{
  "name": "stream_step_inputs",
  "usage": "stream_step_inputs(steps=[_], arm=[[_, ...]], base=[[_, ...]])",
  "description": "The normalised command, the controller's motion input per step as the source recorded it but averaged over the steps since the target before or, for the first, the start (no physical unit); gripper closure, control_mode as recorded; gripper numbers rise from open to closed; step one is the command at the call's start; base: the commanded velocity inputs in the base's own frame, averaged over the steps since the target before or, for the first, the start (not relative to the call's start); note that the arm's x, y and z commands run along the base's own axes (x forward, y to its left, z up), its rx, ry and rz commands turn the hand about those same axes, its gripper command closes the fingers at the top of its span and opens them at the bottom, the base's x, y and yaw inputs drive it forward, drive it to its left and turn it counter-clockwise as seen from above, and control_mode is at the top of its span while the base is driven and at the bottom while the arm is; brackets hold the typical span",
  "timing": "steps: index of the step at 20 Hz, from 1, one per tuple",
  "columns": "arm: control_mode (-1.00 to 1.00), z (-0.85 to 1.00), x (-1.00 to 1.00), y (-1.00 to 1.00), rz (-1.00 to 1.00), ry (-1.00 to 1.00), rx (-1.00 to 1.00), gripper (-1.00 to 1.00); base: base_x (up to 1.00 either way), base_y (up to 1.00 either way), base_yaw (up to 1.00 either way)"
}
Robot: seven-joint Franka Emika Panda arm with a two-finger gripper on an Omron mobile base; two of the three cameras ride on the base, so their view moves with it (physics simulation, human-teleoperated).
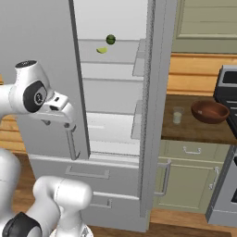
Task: Grab a lemon wedge from the fridge and one ice cube from the ice bowl, and put them in the glass of lemonade.
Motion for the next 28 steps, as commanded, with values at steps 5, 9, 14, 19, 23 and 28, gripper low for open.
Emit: stream_step_inputs(steps=[5, 9, 14, 19, 23, 28], arm=[[-1.0, -0.25, 0.05, 0.53, 0.25, 0.0, 0.04, -1.0], [-1.0, -0.49, 0.28, 0.4, 0.13, 0.0, 0.0, -1.0], [-1.0, -0.54, 0.41, 0.0, 0.08, -0.07, 0.0, -1.0], [-1.0, -0.69, 0.61, 0.0, 0.09, -0.15, 0.01, -1.0], [-1.0, -0.47, 0.59, 0.03, 0.1, -0.1, 0.0, -1.0], [-1.0, -0.06, 0.49, 0.22, 0.09, 0.0, 0.0, -1.0]], base=[[0.0, 0.0, 0.0], [0.0, 0.0, 0.0], [0.0, 0.0, 0.0], [0.0, 0.0, 0.0], [0.0, 0.0, 0.0], [0.0, 0.0, 0.0]])
